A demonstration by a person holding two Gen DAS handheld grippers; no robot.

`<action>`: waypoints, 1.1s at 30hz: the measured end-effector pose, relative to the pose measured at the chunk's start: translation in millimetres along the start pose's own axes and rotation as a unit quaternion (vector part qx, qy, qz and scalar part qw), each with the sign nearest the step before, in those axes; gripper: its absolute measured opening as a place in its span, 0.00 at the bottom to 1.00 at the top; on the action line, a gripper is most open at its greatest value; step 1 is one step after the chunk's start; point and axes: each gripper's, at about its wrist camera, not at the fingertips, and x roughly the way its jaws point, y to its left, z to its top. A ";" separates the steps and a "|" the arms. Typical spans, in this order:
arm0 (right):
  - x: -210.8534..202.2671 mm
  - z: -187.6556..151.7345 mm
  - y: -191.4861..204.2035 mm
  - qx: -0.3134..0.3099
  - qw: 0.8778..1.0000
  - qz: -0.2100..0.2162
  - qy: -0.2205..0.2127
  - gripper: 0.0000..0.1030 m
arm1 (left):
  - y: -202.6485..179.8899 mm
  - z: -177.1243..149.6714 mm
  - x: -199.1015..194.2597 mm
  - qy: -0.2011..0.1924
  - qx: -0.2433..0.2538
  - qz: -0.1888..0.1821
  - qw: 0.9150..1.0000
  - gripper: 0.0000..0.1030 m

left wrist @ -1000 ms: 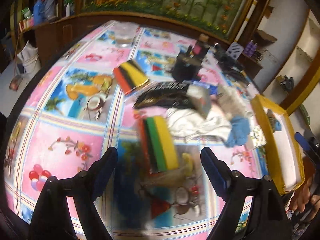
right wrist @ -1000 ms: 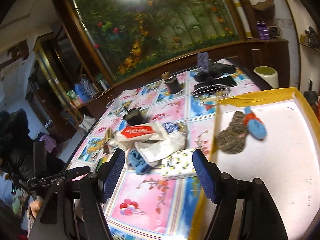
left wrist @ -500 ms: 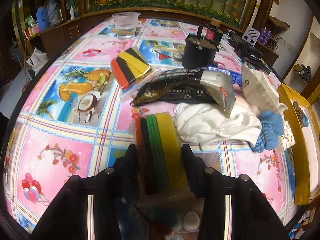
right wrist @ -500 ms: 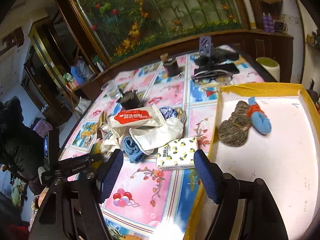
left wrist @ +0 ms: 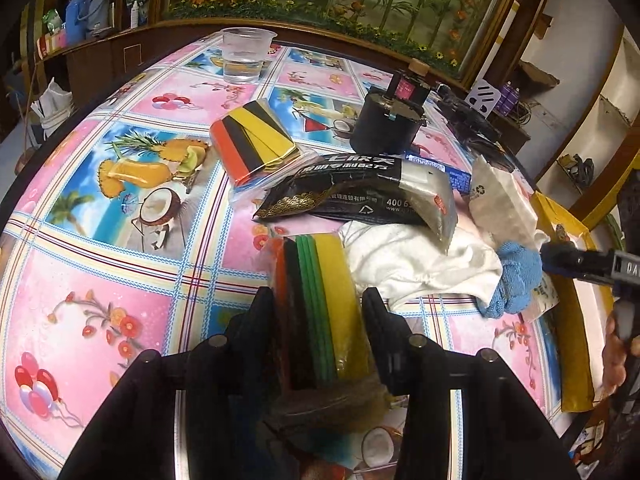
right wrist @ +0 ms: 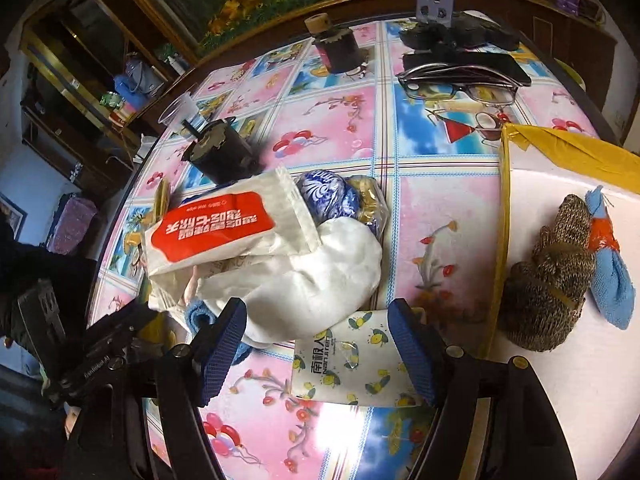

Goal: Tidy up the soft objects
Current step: 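Grasp the bagged coloured sponges with the left tool while the right tool grasps the lemon-print tissue pack, then carry the sponges and tissue pack toward the yellow-rimmed box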

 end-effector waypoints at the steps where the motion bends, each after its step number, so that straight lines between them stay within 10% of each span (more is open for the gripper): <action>1: -0.9 -4.5 3.4 -0.006 1.000 0.000 0.006 0.75 | 0.8 -0.1 -0.1 0.000 -0.001 -0.006 1.000 0.43; 7: -13.7 -46.3 37.2 -0.037 0.993 0.094 0.054 0.76 | 2.3 0.2 -0.1 0.000 -0.005 -0.022 1.000 0.43; 22: 3.8 -61.4 60.1 -0.144 0.985 -0.097 0.022 0.72 | 2.0 0.2 -0.7 -0.001 -0.006 -0.026 1.000 0.43; 33: -1.1 -82.3 60.3 -0.109 0.993 -0.045 -0.013 0.55 | 1.9 -0.5 -4.8 -0.008 -0.008 -0.030 0.999 0.38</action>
